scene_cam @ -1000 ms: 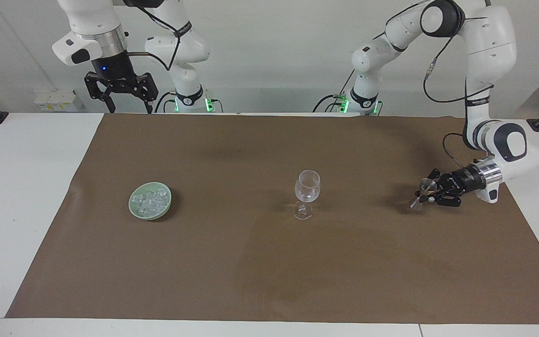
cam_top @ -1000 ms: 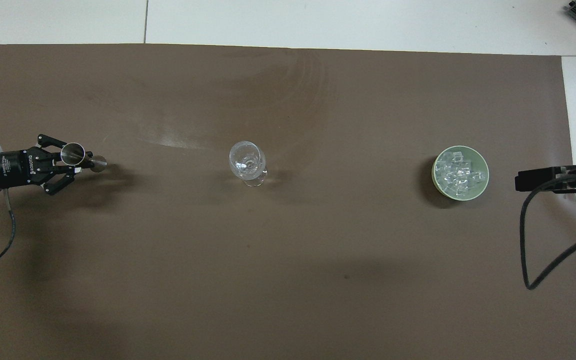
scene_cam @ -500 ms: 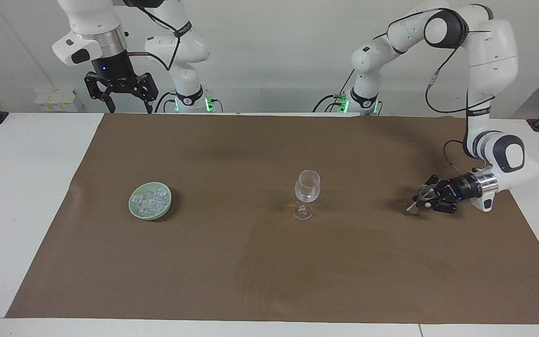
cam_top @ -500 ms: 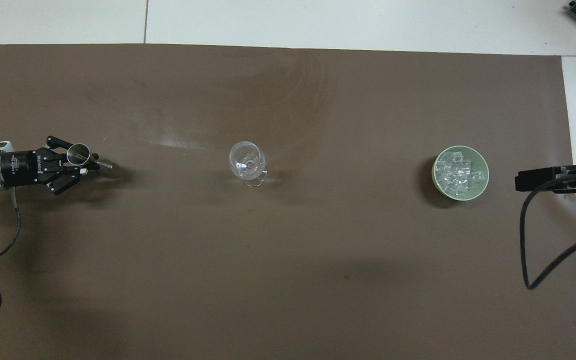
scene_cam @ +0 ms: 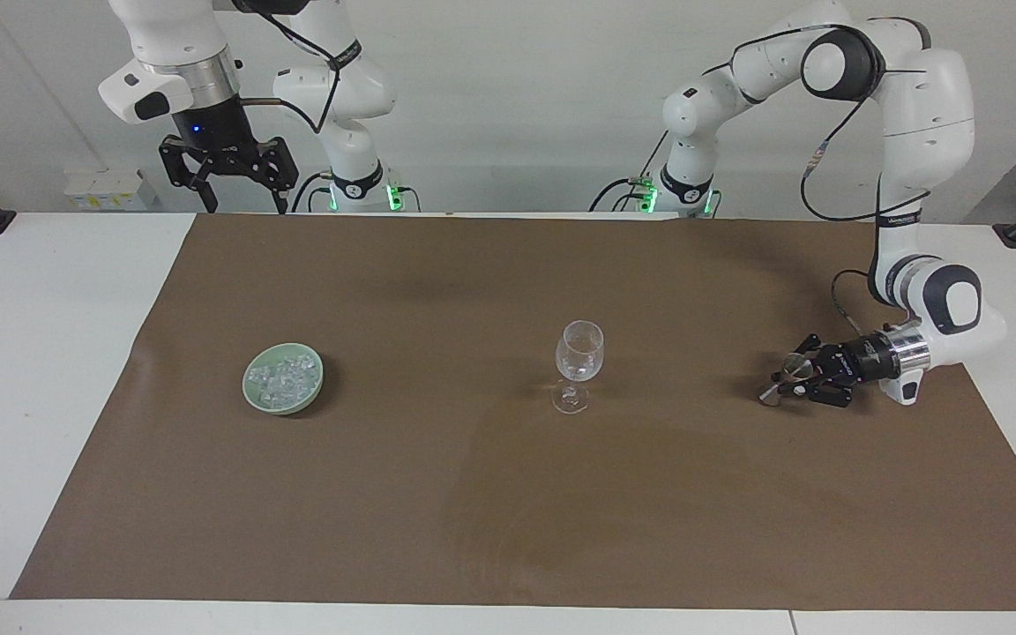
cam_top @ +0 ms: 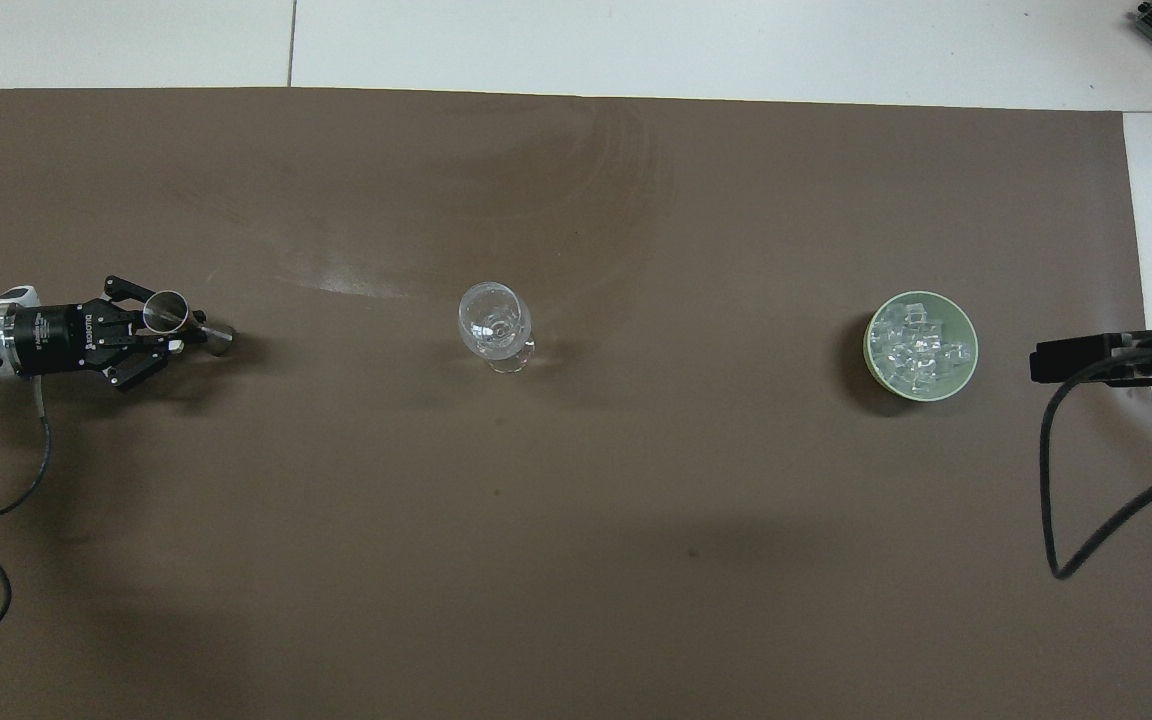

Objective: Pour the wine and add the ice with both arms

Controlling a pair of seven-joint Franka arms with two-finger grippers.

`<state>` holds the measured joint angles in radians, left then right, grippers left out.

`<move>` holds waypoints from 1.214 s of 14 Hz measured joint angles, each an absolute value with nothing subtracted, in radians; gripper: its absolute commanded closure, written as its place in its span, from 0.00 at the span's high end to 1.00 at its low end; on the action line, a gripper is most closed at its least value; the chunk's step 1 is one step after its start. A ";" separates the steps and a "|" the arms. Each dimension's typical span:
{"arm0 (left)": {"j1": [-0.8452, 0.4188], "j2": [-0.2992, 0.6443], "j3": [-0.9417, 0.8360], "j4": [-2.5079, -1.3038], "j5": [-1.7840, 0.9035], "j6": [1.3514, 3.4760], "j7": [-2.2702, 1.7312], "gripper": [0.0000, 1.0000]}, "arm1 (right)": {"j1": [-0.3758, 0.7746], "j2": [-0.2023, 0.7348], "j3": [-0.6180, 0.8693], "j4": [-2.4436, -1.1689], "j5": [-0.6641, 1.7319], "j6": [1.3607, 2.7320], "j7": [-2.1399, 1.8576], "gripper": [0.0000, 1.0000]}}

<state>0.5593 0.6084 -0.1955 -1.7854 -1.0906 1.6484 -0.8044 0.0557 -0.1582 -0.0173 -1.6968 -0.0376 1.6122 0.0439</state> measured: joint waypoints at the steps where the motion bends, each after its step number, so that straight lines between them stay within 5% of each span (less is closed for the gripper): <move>1: 0.559 0.609 -0.196 -1.785 -1.091 1.648 -0.804 0.00 | 0.056 -0.158 -0.017 -1.697 -0.038 1.612 0.044 1.00; 11: 0.558 0.620 -0.195 -1.785 -1.090 1.648 -0.805 0.00 | 0.036 -0.160 -0.036 -1.707 -0.043 1.614 0.031 1.00; 17: 0.558 0.621 -0.195 -1.785 -1.090 1.649 -0.805 0.01 | 0.015 -0.124 -0.038 -1.826 -0.044 1.822 -0.002 1.00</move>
<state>0.5583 0.6210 -0.1953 -1.7850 -1.0898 1.6488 -0.8046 0.0147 -0.1242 -0.0377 -1.8265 -0.0445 1.8220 -0.0018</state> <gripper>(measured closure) 0.780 0.000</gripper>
